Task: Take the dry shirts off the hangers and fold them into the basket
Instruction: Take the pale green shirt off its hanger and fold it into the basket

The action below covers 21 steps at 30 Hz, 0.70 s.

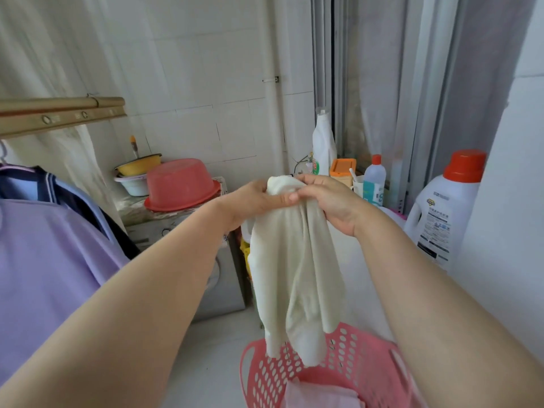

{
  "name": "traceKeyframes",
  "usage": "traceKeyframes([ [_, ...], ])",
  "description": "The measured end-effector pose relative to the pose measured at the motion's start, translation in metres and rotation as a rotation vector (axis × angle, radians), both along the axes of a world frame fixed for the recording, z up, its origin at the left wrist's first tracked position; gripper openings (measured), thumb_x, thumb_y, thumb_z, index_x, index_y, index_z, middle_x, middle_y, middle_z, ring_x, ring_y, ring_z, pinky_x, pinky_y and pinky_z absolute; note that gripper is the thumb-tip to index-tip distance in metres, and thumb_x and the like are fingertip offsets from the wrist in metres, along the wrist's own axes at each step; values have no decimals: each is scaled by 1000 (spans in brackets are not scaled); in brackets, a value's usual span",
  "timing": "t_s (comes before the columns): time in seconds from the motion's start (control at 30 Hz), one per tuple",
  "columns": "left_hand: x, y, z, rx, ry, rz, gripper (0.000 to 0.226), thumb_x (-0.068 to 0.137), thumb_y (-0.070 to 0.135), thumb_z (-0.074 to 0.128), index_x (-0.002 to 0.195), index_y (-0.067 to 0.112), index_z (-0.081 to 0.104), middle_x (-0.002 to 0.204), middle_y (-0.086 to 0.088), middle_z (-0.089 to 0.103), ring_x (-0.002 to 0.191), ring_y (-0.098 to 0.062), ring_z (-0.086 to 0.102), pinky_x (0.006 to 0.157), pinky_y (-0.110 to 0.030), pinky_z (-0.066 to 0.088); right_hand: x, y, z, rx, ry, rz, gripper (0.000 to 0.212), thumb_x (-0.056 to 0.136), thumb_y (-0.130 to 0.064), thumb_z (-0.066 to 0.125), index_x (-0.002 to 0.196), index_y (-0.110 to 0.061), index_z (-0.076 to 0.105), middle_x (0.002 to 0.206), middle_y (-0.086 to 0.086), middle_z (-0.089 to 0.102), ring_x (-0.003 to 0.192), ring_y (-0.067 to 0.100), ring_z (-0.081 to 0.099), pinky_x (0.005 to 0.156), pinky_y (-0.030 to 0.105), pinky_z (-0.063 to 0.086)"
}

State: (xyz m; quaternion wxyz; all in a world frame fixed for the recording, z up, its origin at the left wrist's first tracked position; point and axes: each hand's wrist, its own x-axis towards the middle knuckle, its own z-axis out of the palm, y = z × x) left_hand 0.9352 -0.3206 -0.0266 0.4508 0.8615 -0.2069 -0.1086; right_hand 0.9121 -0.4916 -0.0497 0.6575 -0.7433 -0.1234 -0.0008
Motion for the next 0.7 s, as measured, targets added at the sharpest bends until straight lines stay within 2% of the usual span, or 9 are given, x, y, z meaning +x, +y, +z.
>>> traceKeyframes([
  [0.1,4,8,-7,-108,7,6,40,78,30,78,111,9,67,105,-10,73,97,-24,70,91,-42,55,-2,-9,-1,-145,-92,-54,23,90,-11,61,113,-15,57,93,-6,67,85,7,63,75,15,49],
  [0.2,8,7,-6,-200,-108,87,21,80,20,76,97,12,68,90,-4,74,75,-11,71,72,-26,60,-2,-18,-19,-455,-36,-41,36,79,-8,71,109,-23,57,94,-7,66,87,11,63,77,23,51],
  [0.27,11,8,-2,-158,-133,101,14,77,18,78,87,17,69,79,1,73,67,-8,70,65,-23,58,0,-20,-35,-729,6,-48,24,76,-14,73,95,-23,61,90,-4,65,88,16,63,75,27,49],
  [0.33,16,11,3,-86,-138,110,19,72,20,82,88,15,71,83,-3,74,75,-15,71,73,-29,59,1,-23,-48,-910,47,-71,17,77,-19,72,71,-20,56,75,-3,60,76,18,60,61,24,43],
  [0.4,18,15,9,-28,-137,113,28,70,22,83,94,14,71,92,-7,75,83,-21,72,79,-33,58,1,-27,-56,-933,103,-70,29,80,-19,71,60,-23,50,59,-8,55,59,8,55,50,20,37],
  [0.47,23,21,14,30,-116,106,27,69,22,83,92,16,71,90,-4,74,79,-17,72,74,-29,58,2,-34,-60,-904,162,-59,28,81,-20,72,61,-24,53,56,-9,56,52,3,53,49,17,37],
  [0.6,27,31,24,251,-99,124,30,65,23,86,88,18,68,79,4,72,69,-12,70,59,-22,53,5,-52,-49,-763,263,-61,12,86,-13,68,77,-16,62,65,1,66,57,7,65,51,17,50],
  [0.67,30,31,24,241,-163,197,26,65,24,87,76,20,64,65,7,68,60,-10,66,51,-20,48,7,-59,-39,-663,307,-28,9,87,-8,67,82,-16,64,75,2,70,67,10,68,59,18,55],
  [0.7,31,30,24,232,-218,242,27,66,25,86,71,22,59,63,8,63,57,-9,61,49,-19,44,9,-61,-35,-711,243,-91,6,87,-10,67,84,-16,66,81,3,69,75,14,68,64,21,55],
])
